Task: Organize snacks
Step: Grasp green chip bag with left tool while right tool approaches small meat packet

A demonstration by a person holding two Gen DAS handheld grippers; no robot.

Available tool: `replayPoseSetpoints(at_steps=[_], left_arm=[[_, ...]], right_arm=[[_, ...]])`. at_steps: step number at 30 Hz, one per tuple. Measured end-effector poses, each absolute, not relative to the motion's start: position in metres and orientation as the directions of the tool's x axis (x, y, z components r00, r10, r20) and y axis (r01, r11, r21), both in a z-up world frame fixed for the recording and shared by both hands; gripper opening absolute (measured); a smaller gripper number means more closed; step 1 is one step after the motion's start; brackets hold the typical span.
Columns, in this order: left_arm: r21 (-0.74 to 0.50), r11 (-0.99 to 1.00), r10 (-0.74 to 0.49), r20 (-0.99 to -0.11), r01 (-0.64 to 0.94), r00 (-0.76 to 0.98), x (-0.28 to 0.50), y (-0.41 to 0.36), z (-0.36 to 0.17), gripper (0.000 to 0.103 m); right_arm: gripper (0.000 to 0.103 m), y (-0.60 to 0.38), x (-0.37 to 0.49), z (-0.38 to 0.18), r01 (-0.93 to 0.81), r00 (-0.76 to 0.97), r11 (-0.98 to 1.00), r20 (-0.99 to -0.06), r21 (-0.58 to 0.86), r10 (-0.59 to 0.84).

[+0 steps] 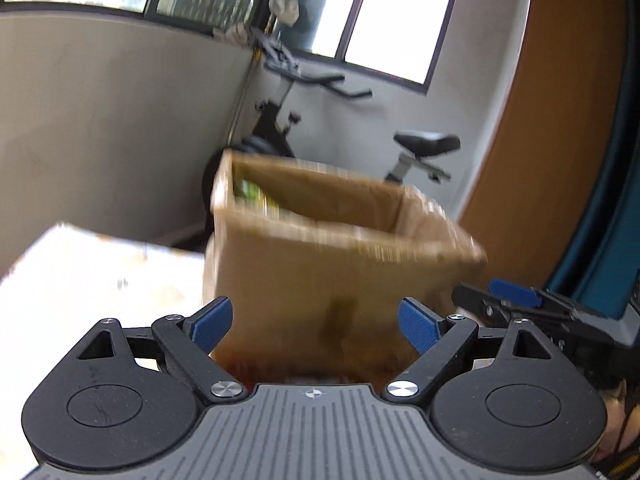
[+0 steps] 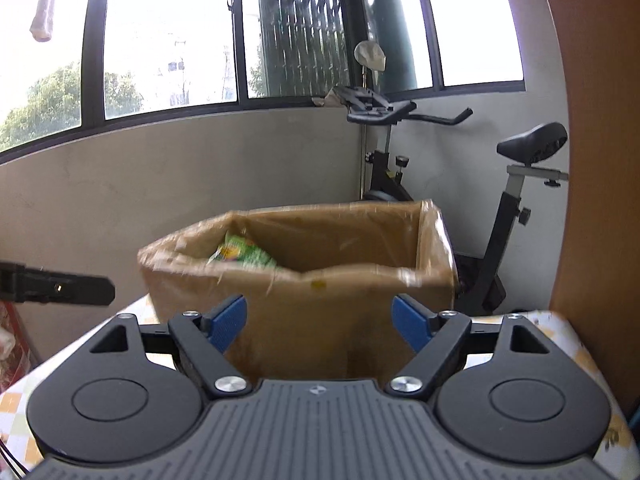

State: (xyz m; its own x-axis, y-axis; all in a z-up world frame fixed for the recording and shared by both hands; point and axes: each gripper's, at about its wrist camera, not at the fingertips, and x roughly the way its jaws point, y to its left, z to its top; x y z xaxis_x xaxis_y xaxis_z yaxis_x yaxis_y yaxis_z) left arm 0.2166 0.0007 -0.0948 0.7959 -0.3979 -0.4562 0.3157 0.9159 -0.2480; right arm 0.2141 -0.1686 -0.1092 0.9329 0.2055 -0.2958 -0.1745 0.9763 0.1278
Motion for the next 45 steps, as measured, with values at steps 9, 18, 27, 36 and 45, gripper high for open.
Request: replayPoseSetpoints(at_steps=[9,18,27,36,45], left_arm=[[-0.337,0.895,-0.442,-0.602,0.29,0.665,0.202,-0.011,-0.163,0.092],[-0.406,0.87,-0.489,-0.632,0.281,0.601,0.194,-0.023,-0.197,0.092],[-0.44,0.864,-0.5,-0.684,0.246,0.532,0.192,-0.03,-0.222,0.092],[-0.52,0.834,-0.535,-0.68,0.185,0.501,0.197,-0.02,-0.241,0.097],[-0.539,0.831,-0.52,-0.662,0.14,0.539,0.19,-0.007,-0.247,0.08]], right_arm=[[0.082,-0.171,0.188,-0.16,-0.159,0.864,0.973,-0.454,0.167,0.219],[0.082,-0.161,0.173,-0.206,-0.148,0.791,0.983,-0.584,0.111,0.184],[0.08,-0.151,0.172,-0.227,-0.189,0.729,0.975,-0.648,0.115,0.219],[0.077,-0.139,0.174,-0.236,-0.214,0.719,0.968,-0.651,0.127,0.245],[0.077,-0.132,0.174,-0.239,-0.234,0.718,0.965,-0.649,0.115,0.252]])
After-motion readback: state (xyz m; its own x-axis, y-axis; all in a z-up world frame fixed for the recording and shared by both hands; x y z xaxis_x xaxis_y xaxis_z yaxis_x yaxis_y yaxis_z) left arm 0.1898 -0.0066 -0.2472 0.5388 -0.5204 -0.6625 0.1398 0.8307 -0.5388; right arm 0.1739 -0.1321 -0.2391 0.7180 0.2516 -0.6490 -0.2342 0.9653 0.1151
